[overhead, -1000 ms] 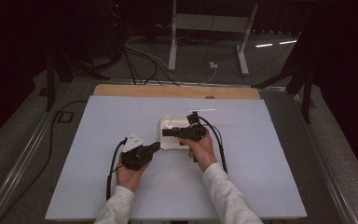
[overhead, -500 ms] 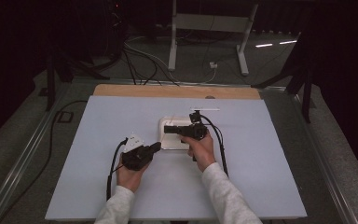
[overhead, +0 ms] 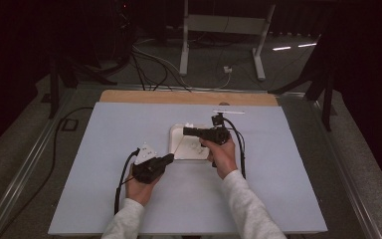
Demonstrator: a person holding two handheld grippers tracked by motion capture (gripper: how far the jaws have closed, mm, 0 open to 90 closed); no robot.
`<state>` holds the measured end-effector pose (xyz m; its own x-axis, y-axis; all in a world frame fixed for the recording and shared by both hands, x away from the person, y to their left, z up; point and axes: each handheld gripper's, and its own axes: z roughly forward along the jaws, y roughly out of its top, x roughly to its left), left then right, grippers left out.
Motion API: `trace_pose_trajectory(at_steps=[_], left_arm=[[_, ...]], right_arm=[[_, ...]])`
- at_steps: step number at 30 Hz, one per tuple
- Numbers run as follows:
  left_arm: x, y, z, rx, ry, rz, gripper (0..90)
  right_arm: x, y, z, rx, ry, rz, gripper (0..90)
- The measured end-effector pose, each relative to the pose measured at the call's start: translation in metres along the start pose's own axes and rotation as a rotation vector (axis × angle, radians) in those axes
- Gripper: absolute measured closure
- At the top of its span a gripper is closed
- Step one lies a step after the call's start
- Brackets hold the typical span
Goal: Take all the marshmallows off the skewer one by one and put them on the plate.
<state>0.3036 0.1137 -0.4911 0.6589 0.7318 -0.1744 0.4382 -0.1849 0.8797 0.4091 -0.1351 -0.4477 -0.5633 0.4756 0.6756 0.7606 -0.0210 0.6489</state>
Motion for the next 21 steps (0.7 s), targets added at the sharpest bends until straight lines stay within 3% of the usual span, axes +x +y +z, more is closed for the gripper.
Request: trace_pose_trajectory(at_steps=[14,15,17,21], left_arm=[[0.000,-0.001,0.000,-0.002,-0.006,0.008,90.0],[0.000,-0.003,0.001,0.014,0.000,0.021,90.0],[0.000,-0.007,0.003,0.029,0.003,0.016,90.0],[0.001,-0.006,0.004,0.028,0.011,0.005,90.0]], right_arm=[[0.004,0.007,-0.001,0.004,-0.018,-0.027,81.9],[0.003,0.010,-0.006,-0.037,-0.017,-0.009,82.2],[0.001,0.012,-0.010,-0.065,-0.009,0.009,82.2],[0.005,0.019,-0.021,-0.044,-0.086,-0.068,82.2]])
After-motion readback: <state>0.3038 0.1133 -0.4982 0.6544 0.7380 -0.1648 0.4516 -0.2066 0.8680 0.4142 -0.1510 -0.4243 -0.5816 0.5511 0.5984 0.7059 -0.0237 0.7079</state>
